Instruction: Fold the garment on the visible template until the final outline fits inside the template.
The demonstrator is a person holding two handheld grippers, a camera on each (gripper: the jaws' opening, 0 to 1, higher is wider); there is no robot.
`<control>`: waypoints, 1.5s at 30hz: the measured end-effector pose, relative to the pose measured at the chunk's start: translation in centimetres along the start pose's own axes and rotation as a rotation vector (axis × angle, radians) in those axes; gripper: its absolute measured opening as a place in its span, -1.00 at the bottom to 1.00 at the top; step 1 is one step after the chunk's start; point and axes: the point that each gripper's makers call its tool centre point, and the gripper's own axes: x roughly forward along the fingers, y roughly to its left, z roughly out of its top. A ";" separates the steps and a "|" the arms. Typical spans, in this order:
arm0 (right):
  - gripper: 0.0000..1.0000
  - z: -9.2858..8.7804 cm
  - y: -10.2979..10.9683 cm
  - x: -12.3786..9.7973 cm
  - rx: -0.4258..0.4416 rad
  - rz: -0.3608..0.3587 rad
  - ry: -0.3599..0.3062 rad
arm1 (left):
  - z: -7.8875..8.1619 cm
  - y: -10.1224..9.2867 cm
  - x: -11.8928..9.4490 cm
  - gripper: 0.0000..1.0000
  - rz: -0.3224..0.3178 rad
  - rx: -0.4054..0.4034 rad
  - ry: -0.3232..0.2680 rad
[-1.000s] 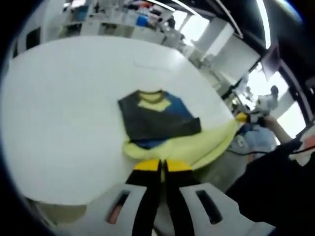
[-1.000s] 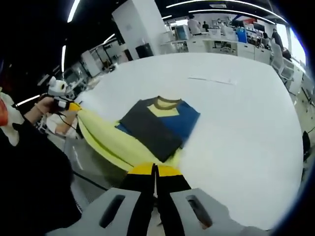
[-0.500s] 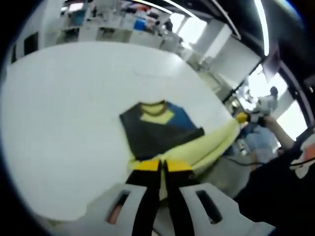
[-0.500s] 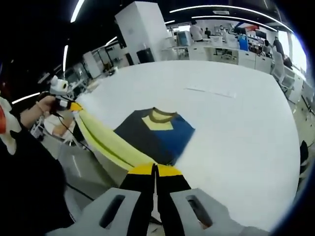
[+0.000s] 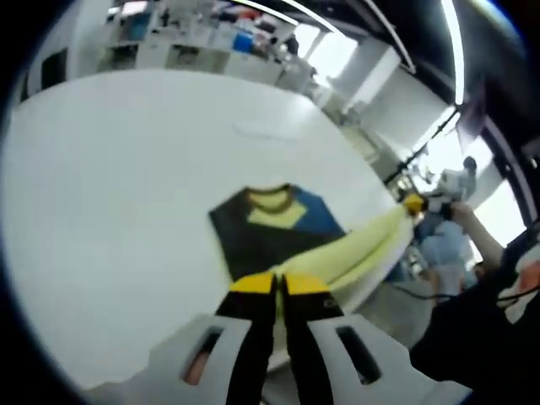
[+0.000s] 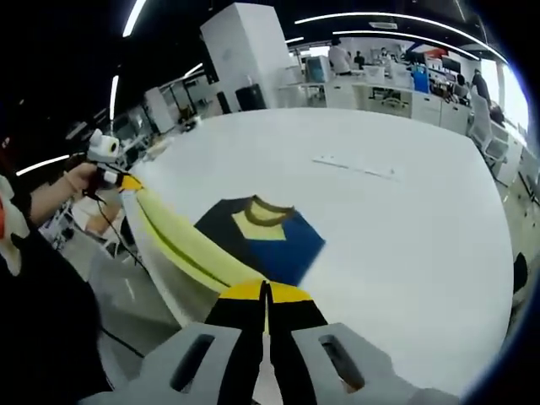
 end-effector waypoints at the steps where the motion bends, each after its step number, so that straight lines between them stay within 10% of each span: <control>1: -0.98 0.0 -0.1 0.1 0.000 0.000 0.000 | 0.1 0.1 0.1 -1.00 0.000 -0.001 0.000; 45: -0.98 0.7 -9.2 11.7 0.026 -0.009 0.125 | 3.1 9.6 11.6 -1.00 0.033 -0.144 0.051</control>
